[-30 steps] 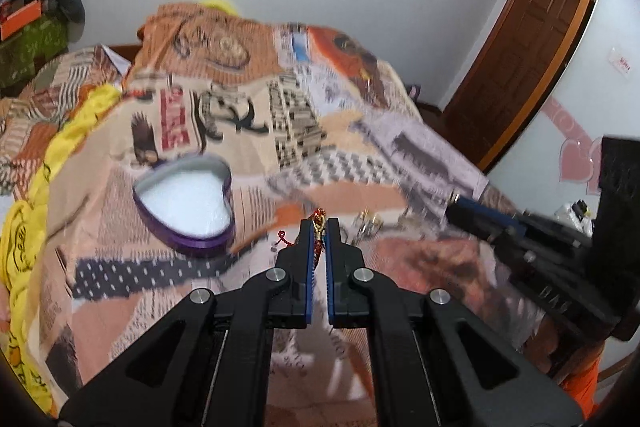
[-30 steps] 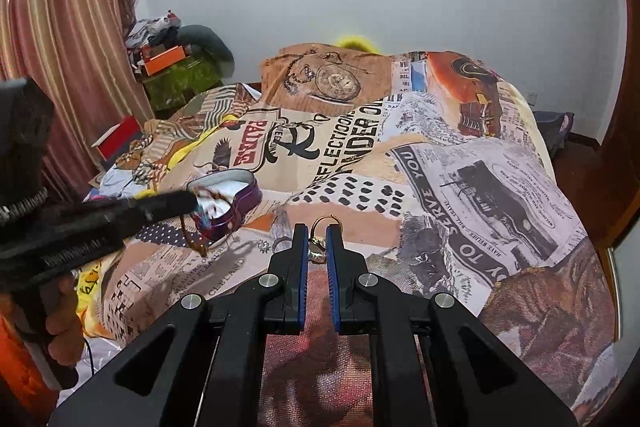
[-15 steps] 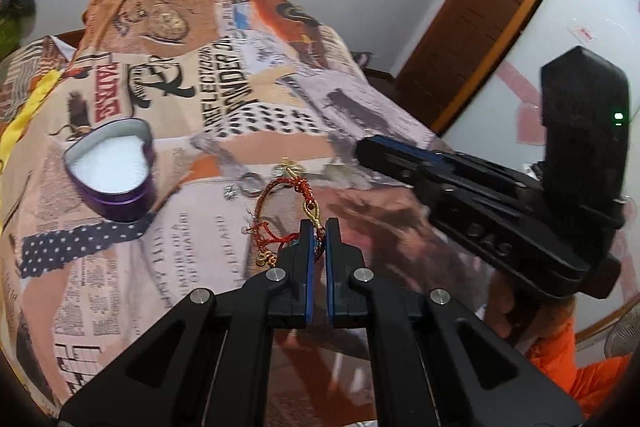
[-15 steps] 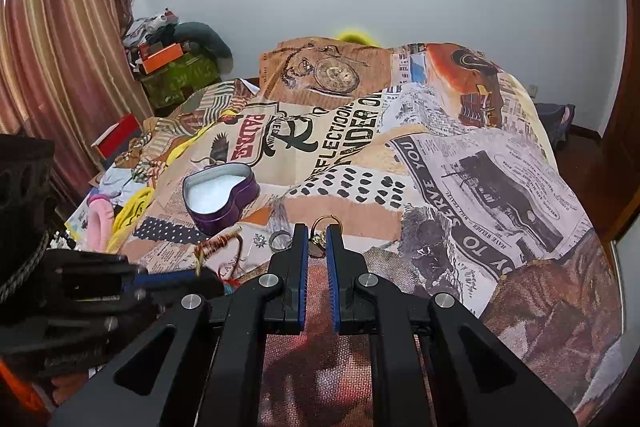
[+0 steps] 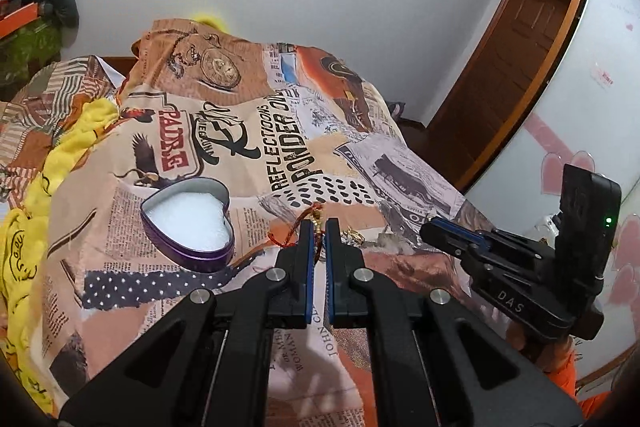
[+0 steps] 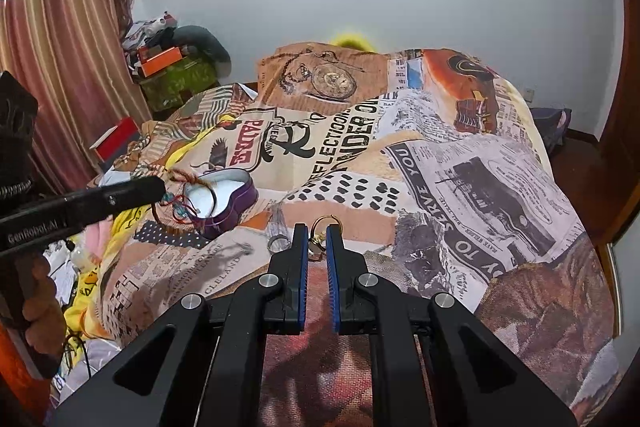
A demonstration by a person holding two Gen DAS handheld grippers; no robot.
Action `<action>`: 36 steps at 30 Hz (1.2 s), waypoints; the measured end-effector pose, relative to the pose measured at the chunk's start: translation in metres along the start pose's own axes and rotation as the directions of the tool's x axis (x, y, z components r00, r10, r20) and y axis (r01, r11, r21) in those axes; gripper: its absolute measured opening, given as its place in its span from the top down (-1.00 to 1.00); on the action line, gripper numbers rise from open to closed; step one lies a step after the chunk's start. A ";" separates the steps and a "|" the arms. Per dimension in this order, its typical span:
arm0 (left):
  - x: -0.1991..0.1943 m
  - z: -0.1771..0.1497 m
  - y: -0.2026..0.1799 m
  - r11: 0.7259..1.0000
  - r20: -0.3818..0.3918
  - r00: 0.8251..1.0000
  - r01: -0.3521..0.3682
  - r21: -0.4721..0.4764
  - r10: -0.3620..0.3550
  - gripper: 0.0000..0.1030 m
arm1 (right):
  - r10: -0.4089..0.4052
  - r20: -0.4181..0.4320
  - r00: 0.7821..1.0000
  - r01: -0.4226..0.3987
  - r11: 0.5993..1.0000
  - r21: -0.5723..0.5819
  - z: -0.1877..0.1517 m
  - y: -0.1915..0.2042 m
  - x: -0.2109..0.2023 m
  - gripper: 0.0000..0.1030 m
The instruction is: Organize jewelry
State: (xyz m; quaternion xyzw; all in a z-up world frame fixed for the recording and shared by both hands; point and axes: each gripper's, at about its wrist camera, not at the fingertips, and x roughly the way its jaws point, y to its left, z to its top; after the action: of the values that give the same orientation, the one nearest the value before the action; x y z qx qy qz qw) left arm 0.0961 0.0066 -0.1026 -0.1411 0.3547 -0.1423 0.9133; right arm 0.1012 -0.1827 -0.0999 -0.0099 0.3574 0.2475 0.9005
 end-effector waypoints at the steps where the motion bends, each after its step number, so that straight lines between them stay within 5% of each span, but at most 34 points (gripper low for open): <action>1: 0.000 -0.001 0.000 1.000 -0.001 1.000 -0.004 0.004 0.004 0.93 | 0.001 -0.004 1.000 -0.001 1.000 -0.006 0.000 0.001 0.002 0.85; 11: 0.017 -0.020 0.003 0.999 -0.077 0.996 0.036 -0.037 -0.039 0.93 | -0.002 -0.137 0.991 -0.002 1.000 -0.024 -0.015 -0.002 0.040 0.85; 20: 0.015 -0.013 -0.008 0.999 -0.058 0.997 0.052 -0.003 -0.053 0.93 | 0.048 -0.218 0.975 -0.045 0.999 0.018 -0.023 -0.006 0.049 0.75; 30: 0.032 -0.031 0.016 0.990 -0.152 0.983 0.088 -0.108 -0.104 0.93 | 0.040 -0.176 0.984 -0.047 0.998 -0.036 -0.013 0.009 0.036 0.64; 36: 0.043 -0.036 -0.008 0.992 -0.184 0.975 0.122 -0.039 -0.127 0.93 | 0.038 -0.156 0.987 -0.037 0.999 0.007 -0.011 0.001 0.028 0.64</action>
State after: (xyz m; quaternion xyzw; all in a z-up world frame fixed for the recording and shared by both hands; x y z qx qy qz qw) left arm 0.1001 -0.0215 -0.1516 -0.1619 0.4310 -0.2071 0.8632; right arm 0.1107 -0.1714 -0.1263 -0.0204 0.4274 0.2621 0.8650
